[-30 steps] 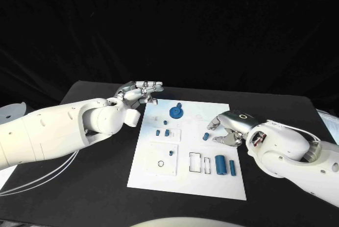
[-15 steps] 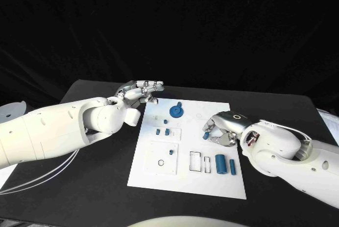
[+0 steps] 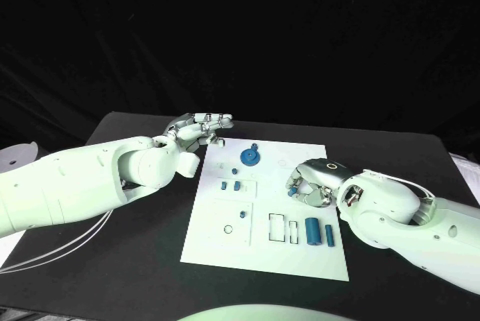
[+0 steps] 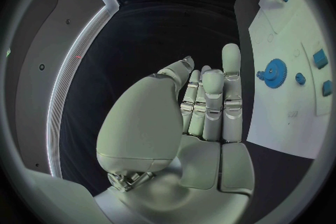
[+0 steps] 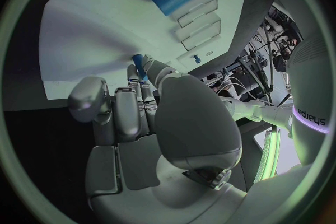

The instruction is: Assemble the parts on the task board

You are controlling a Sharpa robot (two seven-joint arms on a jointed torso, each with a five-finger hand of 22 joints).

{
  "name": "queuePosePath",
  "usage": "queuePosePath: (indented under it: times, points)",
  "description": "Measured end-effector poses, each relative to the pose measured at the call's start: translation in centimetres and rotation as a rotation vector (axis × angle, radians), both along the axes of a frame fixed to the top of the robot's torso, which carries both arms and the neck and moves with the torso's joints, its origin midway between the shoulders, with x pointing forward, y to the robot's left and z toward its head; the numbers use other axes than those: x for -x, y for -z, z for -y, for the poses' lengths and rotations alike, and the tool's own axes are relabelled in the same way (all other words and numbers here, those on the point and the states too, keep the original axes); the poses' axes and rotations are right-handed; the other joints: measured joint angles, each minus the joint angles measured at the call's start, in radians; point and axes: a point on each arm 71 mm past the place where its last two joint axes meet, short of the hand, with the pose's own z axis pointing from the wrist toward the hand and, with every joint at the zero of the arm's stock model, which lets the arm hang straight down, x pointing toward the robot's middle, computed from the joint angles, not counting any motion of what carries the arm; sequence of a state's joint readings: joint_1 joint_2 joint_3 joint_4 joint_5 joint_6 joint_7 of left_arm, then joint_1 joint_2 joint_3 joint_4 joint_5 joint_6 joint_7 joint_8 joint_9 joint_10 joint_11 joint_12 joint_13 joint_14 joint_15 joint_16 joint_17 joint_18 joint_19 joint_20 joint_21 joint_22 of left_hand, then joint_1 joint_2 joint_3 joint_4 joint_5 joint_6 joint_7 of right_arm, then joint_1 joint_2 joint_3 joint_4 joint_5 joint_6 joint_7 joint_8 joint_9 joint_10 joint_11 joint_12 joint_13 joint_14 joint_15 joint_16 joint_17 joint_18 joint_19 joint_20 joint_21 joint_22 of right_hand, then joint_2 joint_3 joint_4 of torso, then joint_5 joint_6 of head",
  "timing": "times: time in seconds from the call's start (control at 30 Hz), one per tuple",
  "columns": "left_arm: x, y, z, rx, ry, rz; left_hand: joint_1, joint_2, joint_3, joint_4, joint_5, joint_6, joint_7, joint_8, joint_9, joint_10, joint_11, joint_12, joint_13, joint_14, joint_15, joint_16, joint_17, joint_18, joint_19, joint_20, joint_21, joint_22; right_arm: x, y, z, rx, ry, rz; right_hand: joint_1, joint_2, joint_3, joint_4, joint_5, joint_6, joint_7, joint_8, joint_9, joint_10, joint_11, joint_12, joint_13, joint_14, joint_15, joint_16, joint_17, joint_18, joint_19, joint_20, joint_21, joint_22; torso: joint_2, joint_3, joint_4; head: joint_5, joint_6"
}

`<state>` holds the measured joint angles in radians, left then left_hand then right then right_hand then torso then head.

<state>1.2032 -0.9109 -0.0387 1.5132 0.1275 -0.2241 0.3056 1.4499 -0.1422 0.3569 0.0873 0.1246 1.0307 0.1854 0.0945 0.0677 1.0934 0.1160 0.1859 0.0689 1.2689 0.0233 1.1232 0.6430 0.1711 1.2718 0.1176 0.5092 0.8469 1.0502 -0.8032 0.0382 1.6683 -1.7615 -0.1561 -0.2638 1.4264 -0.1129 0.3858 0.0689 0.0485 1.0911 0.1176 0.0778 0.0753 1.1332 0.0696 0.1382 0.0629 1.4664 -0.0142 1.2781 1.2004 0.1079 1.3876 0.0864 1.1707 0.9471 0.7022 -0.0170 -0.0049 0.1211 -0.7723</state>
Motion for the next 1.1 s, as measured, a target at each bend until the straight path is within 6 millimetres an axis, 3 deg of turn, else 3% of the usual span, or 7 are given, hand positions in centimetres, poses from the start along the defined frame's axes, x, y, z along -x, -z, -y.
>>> queuePosePath:
  times: [0.23,0.37,0.43,0.63,1.1]
  points:
    - [0.0,0.0,0.0,0.0,0.001,-0.001,0.0,0.0,0.0,0.0,0.0,0.0,0.0,0.0,0.0,0.0,0.0,0.0,0.0,0.0,0.0,0.0,0.0,0.0,0.0,0.0,0.0,0.0,-0.3,0.1,0.1,0.001,0.006,0.005,0.011,0.021,0.044,-0.017,-0.005,0.066,-0.006,0.026,0.009,0.079,-0.016,0.013,0.005,0.0,-0.011,0.02,0.019,0.0,0.007,-0.007,0.018,0.024,0.0,0.0001,0.0001,-0.001,-0.002]
    - [0.0,0.0,0.0,0.0,0.002,-0.001,0.0,0.0,0.0,0.0,0.0,0.0,0.0,0.0,0.0,0.0,0.0,0.0,0.0,0.0,0.0,0.0,0.0,0.0,0.0,0.0,0.0,0.0,-0.3,0.1,0.1,-0.003,0.008,0.013,0.013,0.024,0.064,-0.028,-0.006,0.076,-0.009,0.031,0.01,0.098,-0.023,0.014,0.007,0.0,-0.018,0.024,0.024,0.0,0.011,-0.011,0.022,0.032,0.0,0.0001,0.0002,-0.002,-0.002]
    - [0.0,0.0,0.0,0.0,0.003,-0.002,0.0,0.0,0.0,0.0,0.0,0.0,0.0,0.0,0.0,0.0,0.0,0.0,0.0,0.0,0.0,0.0,0.0,0.0,0.0,0.0,0.0,0.0,-0.3,0.2,0.2,-0.007,0.008,0.016,0.028,0.039,0.066,-0.03,-0.002,0.078,-0.01,0.031,0.01,0.11,-0.026,0.021,0.016,0.0,-0.018,0.024,0.025,0.0,0.011,-0.011,0.022,0.033,0.0,0.0001,0.0003,-0.002,-0.002]
    - [0.0,0.0,0.0,0.0,0.004,-0.003,0.0,0.0,0.002,-0.002,0.0,0.0,0.0,0.0,0.0,0.0,0.0,0.0,0.0,0.0,0.0,0.0,0.0,0.0,0.0,0.0,0.0,0.0,0.2,-0.3,0.3,-0.031,0.004,0.032,0.027,0.039,0.066,-0.03,-0.002,0.08,-0.012,0.031,0.01,0.113,-0.023,0.012,0.008,0.0,-0.018,0.024,0.025,0.0,0.015,-0.015,0.022,0.033,-0.001,0.0001,0.0003,-0.003,-0.002]
    - [0.0,0.1,0.1,0.0,0.007,-0.006,0.0,0.0,0.003,-0.003,0.0,0.0,0.0,0.0,0.0,0.0,0.0,0.006,0.0,0.0,0.0,0.0,-0.003,0.0,0.0,0.0,0.0,0.0,2.4,-3.8,-0.8,-0.158,-0.041,0.048,0.012,0.031,0.066,-0.03,-0.002,0.08,-0.012,0.031,0.01,0.113,-0.022,-0.001,0.006,0.0,-0.018,0.028,0.026,0.0,0.015,-0.015,0.026,0.035,-0.001,-0.0004,0.0003,-0.001,0.0]
